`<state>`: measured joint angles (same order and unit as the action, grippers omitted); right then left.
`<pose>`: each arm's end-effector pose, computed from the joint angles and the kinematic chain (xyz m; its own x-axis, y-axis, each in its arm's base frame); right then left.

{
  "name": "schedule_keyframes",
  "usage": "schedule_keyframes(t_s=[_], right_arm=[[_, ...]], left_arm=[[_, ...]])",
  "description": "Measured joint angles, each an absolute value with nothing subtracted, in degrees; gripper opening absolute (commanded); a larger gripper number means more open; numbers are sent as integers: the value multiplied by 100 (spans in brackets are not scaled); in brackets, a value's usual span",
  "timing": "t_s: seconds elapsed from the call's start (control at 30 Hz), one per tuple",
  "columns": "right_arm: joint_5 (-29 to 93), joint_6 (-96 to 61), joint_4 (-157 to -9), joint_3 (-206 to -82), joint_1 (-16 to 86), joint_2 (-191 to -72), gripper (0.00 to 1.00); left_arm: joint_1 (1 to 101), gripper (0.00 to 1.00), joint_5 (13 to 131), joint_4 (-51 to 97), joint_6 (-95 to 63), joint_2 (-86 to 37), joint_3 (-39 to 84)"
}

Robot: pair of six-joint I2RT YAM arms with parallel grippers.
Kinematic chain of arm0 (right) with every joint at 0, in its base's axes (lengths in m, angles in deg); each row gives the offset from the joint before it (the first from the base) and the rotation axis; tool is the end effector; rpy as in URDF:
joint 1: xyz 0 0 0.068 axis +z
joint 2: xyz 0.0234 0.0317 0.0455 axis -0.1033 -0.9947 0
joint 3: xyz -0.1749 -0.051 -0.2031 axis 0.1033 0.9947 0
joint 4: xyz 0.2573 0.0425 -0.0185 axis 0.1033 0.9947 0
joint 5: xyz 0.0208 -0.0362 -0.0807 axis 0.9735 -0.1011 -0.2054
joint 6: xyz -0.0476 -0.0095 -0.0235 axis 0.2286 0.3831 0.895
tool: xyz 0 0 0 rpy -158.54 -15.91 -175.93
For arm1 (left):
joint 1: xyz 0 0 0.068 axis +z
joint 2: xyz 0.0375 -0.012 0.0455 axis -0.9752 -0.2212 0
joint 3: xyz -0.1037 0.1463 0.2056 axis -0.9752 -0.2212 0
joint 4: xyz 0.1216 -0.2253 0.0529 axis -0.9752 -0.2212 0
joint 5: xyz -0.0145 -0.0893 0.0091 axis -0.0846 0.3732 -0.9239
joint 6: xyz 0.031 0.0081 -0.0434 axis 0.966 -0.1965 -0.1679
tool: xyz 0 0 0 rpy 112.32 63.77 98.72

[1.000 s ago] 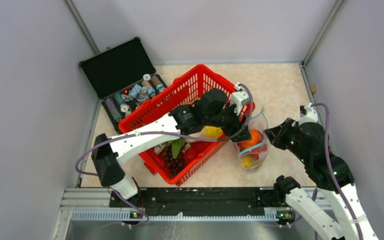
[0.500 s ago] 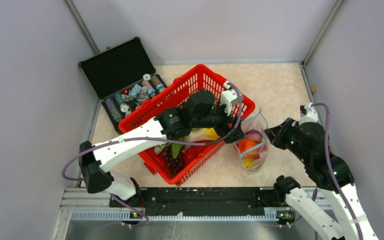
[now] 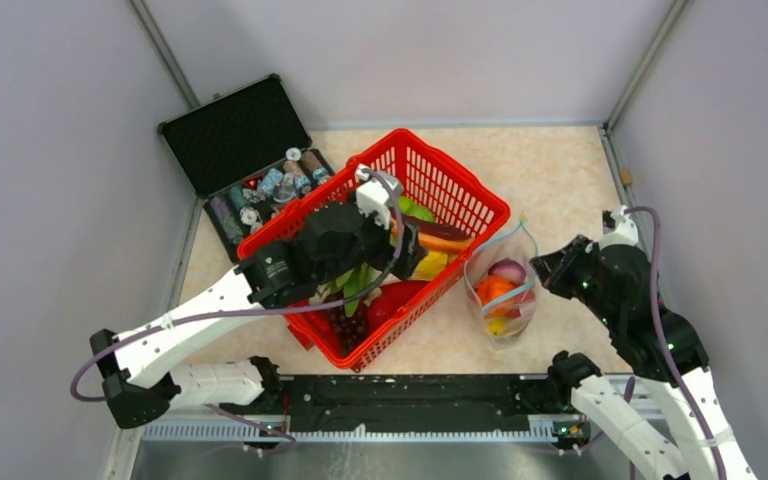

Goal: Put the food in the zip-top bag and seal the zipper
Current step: Pick up the fake fruit from the bin.

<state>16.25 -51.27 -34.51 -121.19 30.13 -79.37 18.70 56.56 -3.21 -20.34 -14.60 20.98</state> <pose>0.0817 0.0318 0.3487 -0.4916 0.4884 -0.7210 0.0314 0.8373 0.5458 0.1365 -0.2142 0.3980 -0.3848 0.0970 -0.9179 0.7024 0.6759 -0.2230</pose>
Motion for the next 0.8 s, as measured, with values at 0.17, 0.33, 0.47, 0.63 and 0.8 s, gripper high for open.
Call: schedule_keyframes(t_s=[0.17,0.33,0.47,0.63,0.8], right_arm=[[1621,-5173,-3451,-12119,3013,-7926,0],[1614,-5208,-3449,-12119,3013,-7926,0],[1603,-5212,-3449,-12119,3013,-7926,0],[1601,-5214,-3451,-12119,3013,-7926,0],[1599,-5217,-3449,-12119,3013,-7926,0]], left_arm=[[2340,99,5031,-961,-2473,-1232,1833],[2480,99,4983,-1315,-2772,-1222,1442],[2559,97,5162,-1589,-2932,-1237,1265],[2594,94,5330,-1864,-3127,-1506,1267],[2594,93,5684,-1903,-3406,-1860,1147]])
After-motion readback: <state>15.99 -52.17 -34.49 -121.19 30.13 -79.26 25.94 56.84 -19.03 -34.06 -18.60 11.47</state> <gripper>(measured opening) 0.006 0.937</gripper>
